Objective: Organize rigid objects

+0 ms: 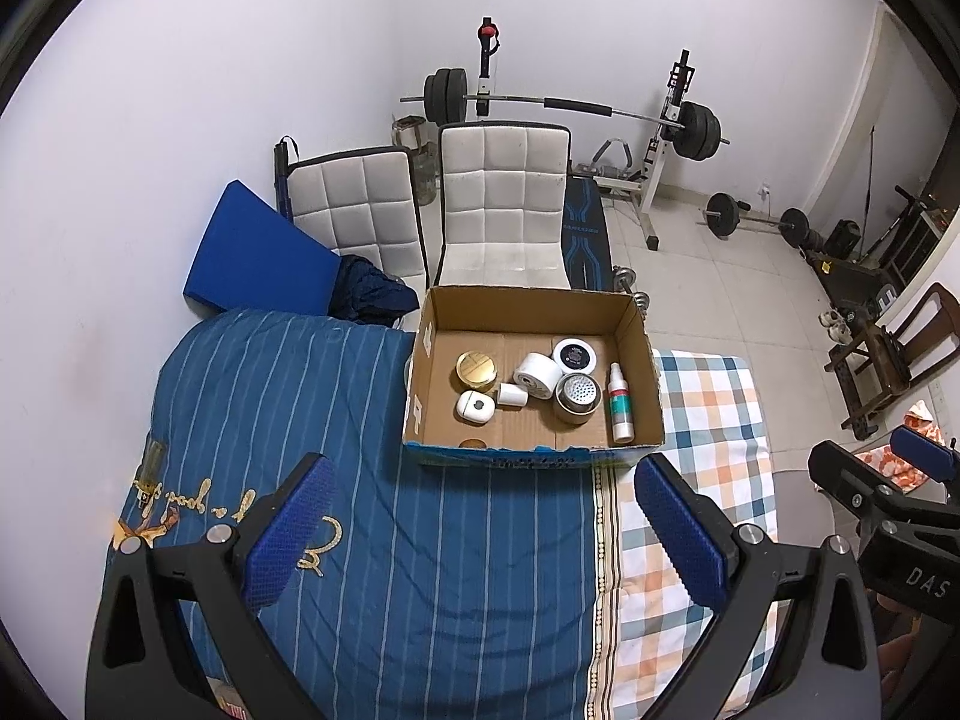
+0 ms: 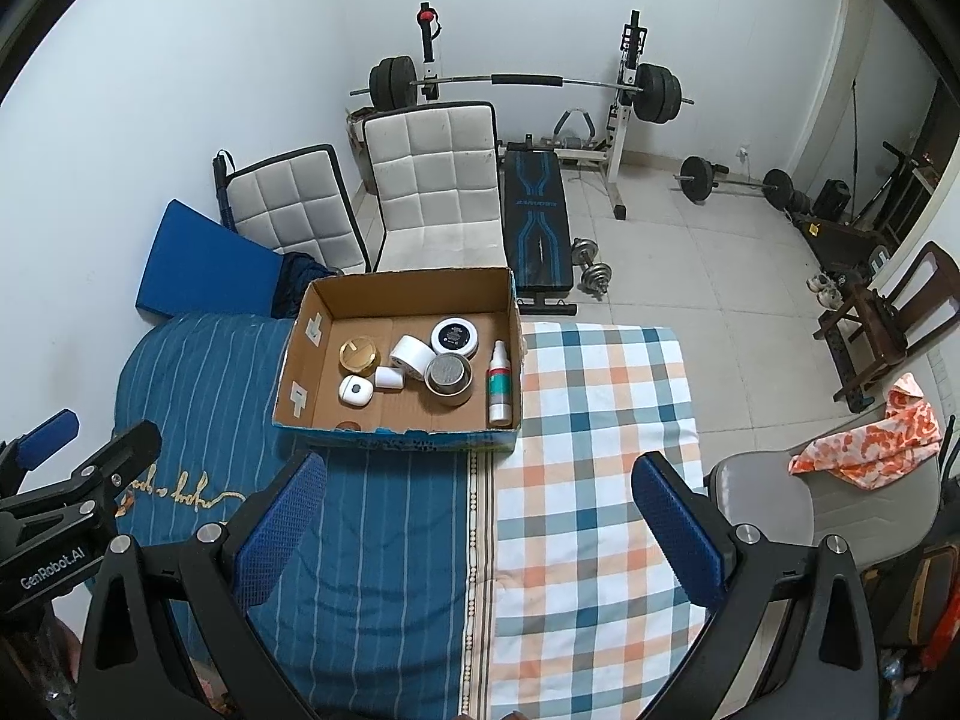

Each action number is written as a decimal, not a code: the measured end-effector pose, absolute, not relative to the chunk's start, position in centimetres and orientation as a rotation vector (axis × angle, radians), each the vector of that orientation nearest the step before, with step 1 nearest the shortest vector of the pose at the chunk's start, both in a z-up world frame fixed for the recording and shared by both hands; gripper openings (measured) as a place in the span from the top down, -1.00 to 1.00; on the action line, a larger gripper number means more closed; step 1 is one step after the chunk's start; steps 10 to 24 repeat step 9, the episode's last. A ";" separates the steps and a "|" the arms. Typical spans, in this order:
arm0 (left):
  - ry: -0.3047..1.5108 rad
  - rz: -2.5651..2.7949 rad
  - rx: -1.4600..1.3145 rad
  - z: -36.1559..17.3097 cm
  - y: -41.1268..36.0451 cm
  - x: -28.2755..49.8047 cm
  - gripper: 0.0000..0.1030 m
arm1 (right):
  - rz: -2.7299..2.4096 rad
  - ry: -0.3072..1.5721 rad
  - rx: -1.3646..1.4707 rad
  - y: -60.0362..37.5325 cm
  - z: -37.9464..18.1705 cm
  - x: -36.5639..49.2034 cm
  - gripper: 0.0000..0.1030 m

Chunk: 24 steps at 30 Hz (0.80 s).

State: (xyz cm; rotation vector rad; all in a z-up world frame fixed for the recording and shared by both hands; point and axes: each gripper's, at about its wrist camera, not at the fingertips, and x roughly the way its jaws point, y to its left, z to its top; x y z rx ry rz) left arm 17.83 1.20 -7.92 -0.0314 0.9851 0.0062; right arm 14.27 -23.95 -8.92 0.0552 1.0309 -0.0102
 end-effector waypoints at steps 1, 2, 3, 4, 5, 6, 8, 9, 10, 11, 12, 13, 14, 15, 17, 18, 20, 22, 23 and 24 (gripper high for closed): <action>0.984 0.007 -0.031 -7.9 1.2 17.8 -0.99 | -0.010 1.031 0.055 -23.9 -8.9 14.2 -1.00; 0.983 0.007 -0.031 -7.8 1.2 17.8 -0.99 | -0.009 1.031 0.055 -23.9 -8.9 14.2 -1.00; 0.980 0.009 -0.032 -7.8 1.2 17.7 -0.99 | -0.009 1.031 0.052 -23.8 -8.8 14.2 -1.00; 0.978 0.010 -0.034 -7.8 1.3 17.6 -0.99 | -0.010 1.031 0.052 -23.9 -8.9 14.2 -1.00; 0.975 0.012 -0.035 -7.8 1.3 17.6 -0.99 | -0.008 1.033 0.056 -23.9 -8.9 14.2 -1.00; 0.972 0.015 -0.037 -7.7 1.4 17.5 -0.99 | -0.008 1.033 0.057 -23.9 -8.9 14.2 -1.00; 0.968 0.015 -0.041 -7.7 1.5 17.4 -0.99 | -0.008 1.032 0.055 -23.9 -8.7 14.0 -1.00; 0.967 0.015 -0.041 -7.6 1.5 17.4 -0.99 | -0.006 1.032 0.056 -23.9 -8.7 14.0 -1.00; 0.967 0.015 -0.041 -7.6 1.5 17.4 -0.99 | -0.006 1.032 0.056 -23.9 -8.7 14.0 -1.00; 0.967 0.015 -0.041 -7.6 1.5 17.4 -0.99 | -0.006 1.032 0.056 -23.9 -8.7 14.0 -1.00; 0.967 0.015 -0.041 -7.6 1.5 17.4 -0.99 | -0.006 1.032 0.056 -23.9 -8.7 14.0 -1.00; 0.967 0.015 -0.041 -7.6 1.5 17.4 -0.99 | -0.006 1.032 0.056 -23.9 -8.7 14.0 -1.00; 0.967 0.015 -0.041 -7.6 1.5 17.4 -0.99 | -0.006 1.032 0.056 -23.9 -8.7 14.0 -1.00; 0.967 0.015 -0.041 -7.6 1.5 17.4 -0.99 | -0.006 1.032 0.056 -23.9 -8.7 14.0 -1.00; 0.967 0.015 -0.041 -7.6 1.5 17.4 -0.99 | -0.006 1.032 0.056 -23.9 -8.7 14.0 -1.00; 0.967 0.015 -0.041 -7.6 1.5 17.4 -0.99 | -0.006 1.032 0.056 -23.9 -8.7 14.0 -1.00; 0.967 0.015 -0.041 -7.6 1.5 17.4 -0.99 | -0.006 1.032 0.056 -23.9 -8.7 14.0 -1.00; 0.967 0.015 -0.041 -7.6 1.5 17.4 -0.99 | -0.006 1.032 0.056 -23.9 -8.7 14.0 -1.00; 0.967 0.015 -0.041 -7.6 1.5 17.4 -0.99 | -0.006 1.032 0.056 -23.9 -8.7 14.0 -1.00; 0.967 0.015 -0.041 -7.6 1.5 17.4 -0.99 | -0.006 1.032 0.056 -23.9 -8.7 14.0 -1.00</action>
